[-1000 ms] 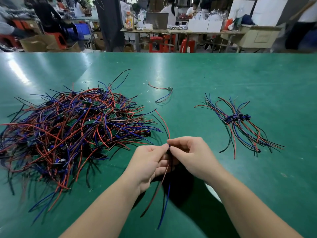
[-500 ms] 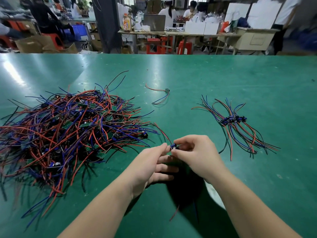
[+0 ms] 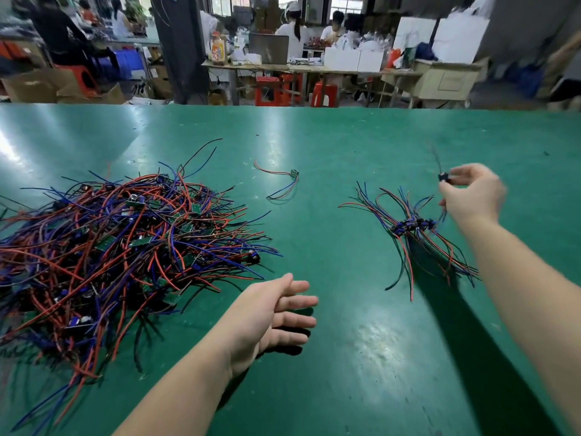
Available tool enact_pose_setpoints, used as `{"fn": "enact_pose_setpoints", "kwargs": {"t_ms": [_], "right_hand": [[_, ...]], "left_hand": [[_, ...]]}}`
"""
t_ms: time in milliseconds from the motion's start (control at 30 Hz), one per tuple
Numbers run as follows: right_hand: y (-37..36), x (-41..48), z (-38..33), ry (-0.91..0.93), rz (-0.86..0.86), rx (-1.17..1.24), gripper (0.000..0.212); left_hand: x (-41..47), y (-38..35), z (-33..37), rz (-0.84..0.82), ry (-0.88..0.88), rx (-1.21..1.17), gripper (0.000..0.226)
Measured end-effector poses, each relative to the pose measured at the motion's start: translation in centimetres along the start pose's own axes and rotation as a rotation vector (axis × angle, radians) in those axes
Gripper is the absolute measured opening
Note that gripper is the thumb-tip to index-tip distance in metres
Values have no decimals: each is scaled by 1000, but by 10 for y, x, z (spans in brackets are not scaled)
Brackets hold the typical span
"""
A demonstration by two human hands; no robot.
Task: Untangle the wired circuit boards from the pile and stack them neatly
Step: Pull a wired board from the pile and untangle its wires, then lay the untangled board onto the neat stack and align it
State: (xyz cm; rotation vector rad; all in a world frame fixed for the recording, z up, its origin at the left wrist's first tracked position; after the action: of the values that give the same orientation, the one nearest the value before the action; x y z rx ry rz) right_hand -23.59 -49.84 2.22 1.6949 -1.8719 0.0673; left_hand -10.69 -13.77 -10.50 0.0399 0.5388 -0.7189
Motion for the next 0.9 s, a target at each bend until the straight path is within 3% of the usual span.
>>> {"fn": "enact_pose_setpoints", "kwargs": {"t_ms": [167, 533, 767, 833, 900], "right_hand": [[-18, -1, 67, 4, -157, -441, 15], [-21, -11, 65, 32, -271, -529, 15], [-29, -25, 59, 34, -499, -697, 48], [-27, -27, 46, 132, -508, -757, 55], [-20, -25, 21, 227, -400, -697, 57]], "left_hand": [[0, -1, 0, -13, 2, 1, 36], [-1, -1, 2, 0, -5, 13, 37], [-6, 0, 5, 35, -18, 43, 31], [-10, 9, 22, 143, -174, 70, 23], [-28, 33, 64, 384, -602, 225, 19]]}}
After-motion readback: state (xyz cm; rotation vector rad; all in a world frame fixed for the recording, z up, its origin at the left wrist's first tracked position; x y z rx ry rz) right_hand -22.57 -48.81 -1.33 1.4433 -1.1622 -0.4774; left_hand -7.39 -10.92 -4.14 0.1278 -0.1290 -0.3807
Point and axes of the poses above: each hand's wrist, its own x-axis towards the middle knuckle, its own y-axis out of the back of the hand, z = x × y, the point moved 10 cm from there along x, towards the middle knuckle, and after that the axes turned 11 degrees about z, right-handed, at the moved point
